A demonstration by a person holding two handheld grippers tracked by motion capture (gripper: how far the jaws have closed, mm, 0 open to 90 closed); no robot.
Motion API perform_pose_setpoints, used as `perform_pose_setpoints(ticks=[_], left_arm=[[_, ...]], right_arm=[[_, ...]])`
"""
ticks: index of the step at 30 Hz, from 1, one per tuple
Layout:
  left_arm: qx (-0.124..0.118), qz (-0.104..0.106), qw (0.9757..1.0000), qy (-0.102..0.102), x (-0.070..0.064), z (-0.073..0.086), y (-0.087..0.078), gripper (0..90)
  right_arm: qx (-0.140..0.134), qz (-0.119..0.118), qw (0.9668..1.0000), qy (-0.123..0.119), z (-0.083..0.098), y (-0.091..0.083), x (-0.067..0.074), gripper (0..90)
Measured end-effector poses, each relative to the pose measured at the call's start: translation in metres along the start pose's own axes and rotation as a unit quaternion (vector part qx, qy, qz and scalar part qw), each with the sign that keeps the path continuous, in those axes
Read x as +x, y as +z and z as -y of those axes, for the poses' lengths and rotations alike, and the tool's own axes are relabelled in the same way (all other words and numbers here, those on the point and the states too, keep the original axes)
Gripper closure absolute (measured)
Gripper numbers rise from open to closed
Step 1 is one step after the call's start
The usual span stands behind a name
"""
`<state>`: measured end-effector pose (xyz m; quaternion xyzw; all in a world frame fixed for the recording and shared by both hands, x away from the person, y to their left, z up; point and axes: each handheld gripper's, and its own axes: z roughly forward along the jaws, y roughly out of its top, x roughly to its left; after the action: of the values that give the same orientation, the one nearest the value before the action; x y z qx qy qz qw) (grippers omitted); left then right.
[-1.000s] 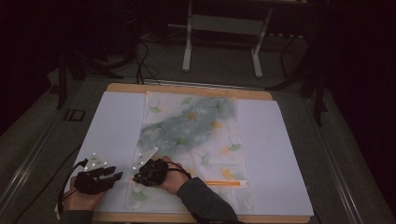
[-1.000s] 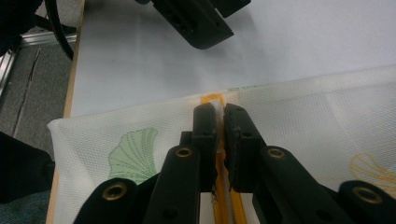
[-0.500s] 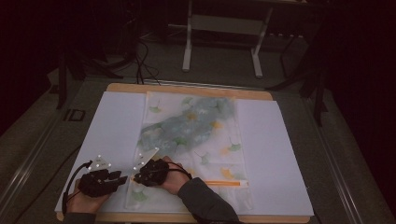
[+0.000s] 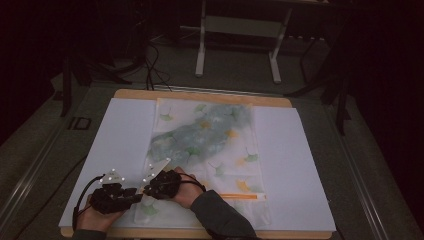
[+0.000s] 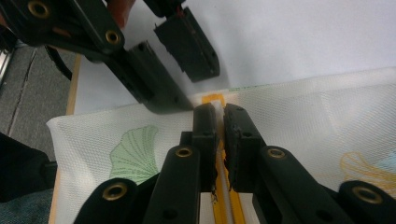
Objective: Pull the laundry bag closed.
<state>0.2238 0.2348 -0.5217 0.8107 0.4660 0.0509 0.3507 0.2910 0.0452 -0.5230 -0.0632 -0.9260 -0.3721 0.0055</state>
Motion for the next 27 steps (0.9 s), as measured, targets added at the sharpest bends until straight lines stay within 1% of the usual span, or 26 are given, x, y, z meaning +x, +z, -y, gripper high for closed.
perform_pose_setpoints(ticks=[2,7,8,11,12,17,19,20,23,24,25,26,27], left_arm=[[0.003,0.001,1.0000,-0.003,0.000,0.000,0.002,62.5],[0.019,0.011,0.9998,0.002,-0.003,-0.003,0.012,63.6],[0.028,0.017,0.9994,0.007,-0.003,-0.004,0.014,63.9],[0.029,0.022,0.9993,0.003,-0.003,-0.004,0.015,64.8],[0.028,0.028,0.9992,0.002,-0.002,-0.005,0.016,65.6],[0.030,0.035,0.9989,0.004,-0.002,-0.006,0.017,66.5],[0.030,0.038,0.9988,0.005,-0.003,-0.006,0.018,69.1],[0.029,0.041,0.9987,0.002,-0.003,-0.007,0.019,70.4],[0.029,0.047,0.9985,0.002,-0.002,-0.007,0.020,72.3],[0.029,0.048,0.9984,0.003,-0.002,-0.007,0.021,76.1],[0.030,0.048,0.9984,0.003,-0.002,-0.007,0.021,76.1],[0.028,0.051,0.9983,0.001,-0.002,-0.006,0.021,81.3],[0.028,0.051,0.9983,0.001,-0.002,-0.006,0.021,84.5]], right_arm=[[0.000,0.001,1.0000,-0.003,-0.001,-0.001,0.000,83.7],[0.000,0.002,1.0000,-0.007,-0.002,-0.003,0.001,83.7],[-0.001,0.003,0.9999,-0.011,-0.003,-0.004,0.001,83.7],[0.002,0.003,0.9999,-0.014,-0.003,-0.005,0.001,83.8],[0.003,0.005,0.9998,-0.017,-0.003,-0.008,0.002,83.9],[0.001,0.007,0.9997,-0.022,-0.004,-0.014,0.001,83.9],[0.000,0.008,0.9997,-0.024,-0.005,-0.016,0.001,83.8],[0.000,0.006,0.9997,-0.025,-0.005,-0.017,0.001,83.8],[0.000,0.006,0.9997,-0.025,-0.004,-0.017,0.000,83.9],[0.000,0.004,0.9997,-0.025,-0.003,-0.017,0.000,84.0],[0.000,0.004,0.9997,-0.024,-0.003,-0.016,0.000,84.0],[0.003,0.003,0.9998,-0.022,-0.002,-0.015,0.000,84.0],[0.003,0.003,0.9998,-0.022,-0.002,-0.015,0.000,84.0]])
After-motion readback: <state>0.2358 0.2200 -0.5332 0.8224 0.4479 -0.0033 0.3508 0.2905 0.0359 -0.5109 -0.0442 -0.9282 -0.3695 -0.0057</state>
